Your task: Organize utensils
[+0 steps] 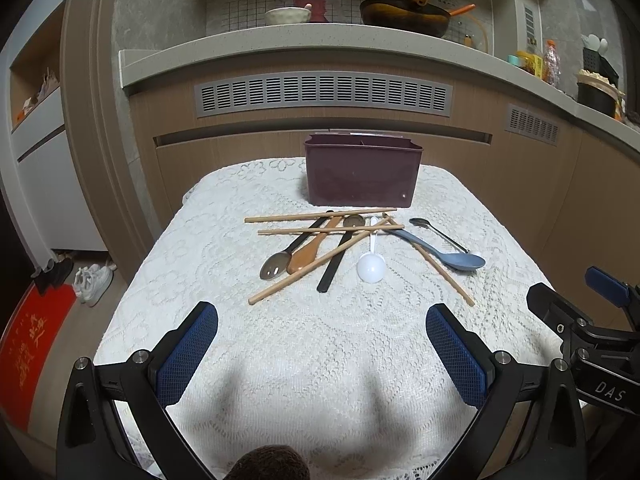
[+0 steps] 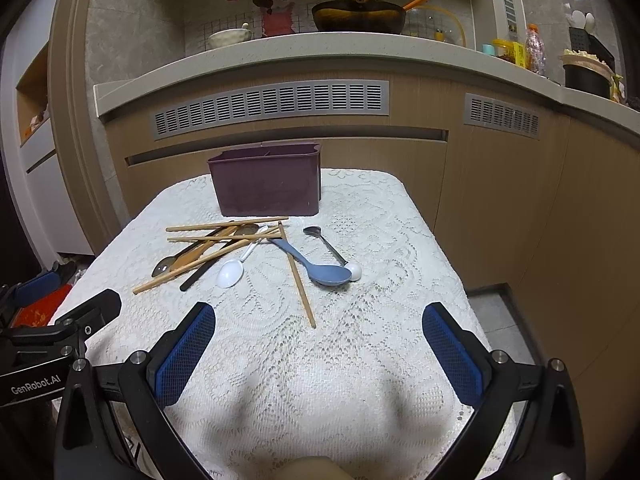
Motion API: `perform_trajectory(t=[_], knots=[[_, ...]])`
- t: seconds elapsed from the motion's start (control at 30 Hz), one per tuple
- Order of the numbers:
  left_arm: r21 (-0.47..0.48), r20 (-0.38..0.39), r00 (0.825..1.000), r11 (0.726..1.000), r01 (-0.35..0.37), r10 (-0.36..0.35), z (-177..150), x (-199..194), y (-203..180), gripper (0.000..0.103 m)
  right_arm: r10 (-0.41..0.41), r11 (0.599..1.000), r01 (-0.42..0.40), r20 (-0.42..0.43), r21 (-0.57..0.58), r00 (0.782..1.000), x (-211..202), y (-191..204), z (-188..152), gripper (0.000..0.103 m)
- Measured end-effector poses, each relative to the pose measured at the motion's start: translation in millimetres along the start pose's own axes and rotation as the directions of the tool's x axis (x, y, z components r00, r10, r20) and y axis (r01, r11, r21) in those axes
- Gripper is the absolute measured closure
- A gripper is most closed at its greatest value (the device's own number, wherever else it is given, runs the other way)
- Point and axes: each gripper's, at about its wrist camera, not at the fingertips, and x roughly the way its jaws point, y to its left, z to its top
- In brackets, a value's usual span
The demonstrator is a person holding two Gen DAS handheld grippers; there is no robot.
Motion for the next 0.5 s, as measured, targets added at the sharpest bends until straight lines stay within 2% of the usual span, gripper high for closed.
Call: perform_trajectory(t=[0.5], knots=[[-0.006, -0.002, 1.000, 1.000, 0.002, -0.002, -2.1, -2.3, 0.2, 0.000, 0.001, 1.000, -0.001, -0.004, 0.002, 1.000, 1.1, -0.5, -1.5, 0.000]])
